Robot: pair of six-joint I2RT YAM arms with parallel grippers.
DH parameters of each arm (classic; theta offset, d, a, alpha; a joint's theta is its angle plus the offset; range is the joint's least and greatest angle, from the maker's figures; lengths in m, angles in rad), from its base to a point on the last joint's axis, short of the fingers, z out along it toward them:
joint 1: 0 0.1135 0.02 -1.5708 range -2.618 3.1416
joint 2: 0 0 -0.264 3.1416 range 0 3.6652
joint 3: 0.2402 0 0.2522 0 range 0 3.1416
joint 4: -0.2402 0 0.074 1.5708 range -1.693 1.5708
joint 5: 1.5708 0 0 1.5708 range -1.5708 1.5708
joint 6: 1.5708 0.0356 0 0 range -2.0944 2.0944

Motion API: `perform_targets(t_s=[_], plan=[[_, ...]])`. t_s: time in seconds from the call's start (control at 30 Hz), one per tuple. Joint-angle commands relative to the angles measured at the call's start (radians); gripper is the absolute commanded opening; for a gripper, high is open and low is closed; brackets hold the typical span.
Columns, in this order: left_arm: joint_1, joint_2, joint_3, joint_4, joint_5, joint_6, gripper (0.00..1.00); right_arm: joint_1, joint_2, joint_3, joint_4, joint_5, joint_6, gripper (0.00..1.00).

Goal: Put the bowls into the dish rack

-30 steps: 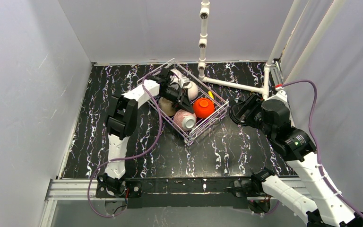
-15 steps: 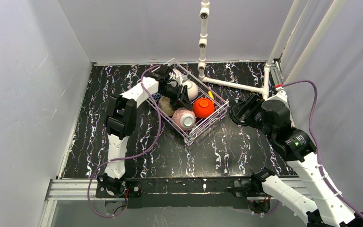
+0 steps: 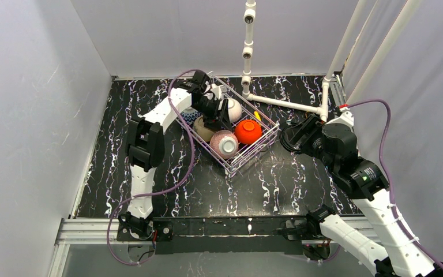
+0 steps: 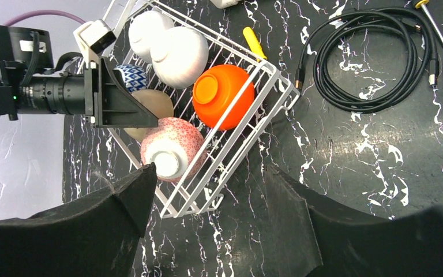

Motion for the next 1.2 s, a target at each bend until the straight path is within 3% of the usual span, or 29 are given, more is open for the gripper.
perform_targets(t_s=[0.0,0.27,0.67,0.97,1.17], plan=[[0.005,-0.101,0.064,-0.118,-0.090,0.074,0.56,-0.002,0.001,0.036,0.031,0.021,-0.007,0.77],[0.005,-0.142,0.050,-0.130,-0.209,0.093,0.59,-0.002,0.015,0.040,0.037,0.020,-0.013,0.78],[-0.020,-0.184,-0.089,-0.038,-0.189,0.063,0.61,-0.003,0.020,0.017,0.050,0.011,-0.010,0.78],[-0.089,-0.217,-0.208,0.048,-0.341,0.082,0.66,-0.002,0.015,0.009,0.048,0.007,-0.010,0.78],[-0.101,-0.214,-0.259,0.064,-0.364,0.083,0.58,-0.002,0.012,0.000,0.048,0.004,-0.007,0.78]])
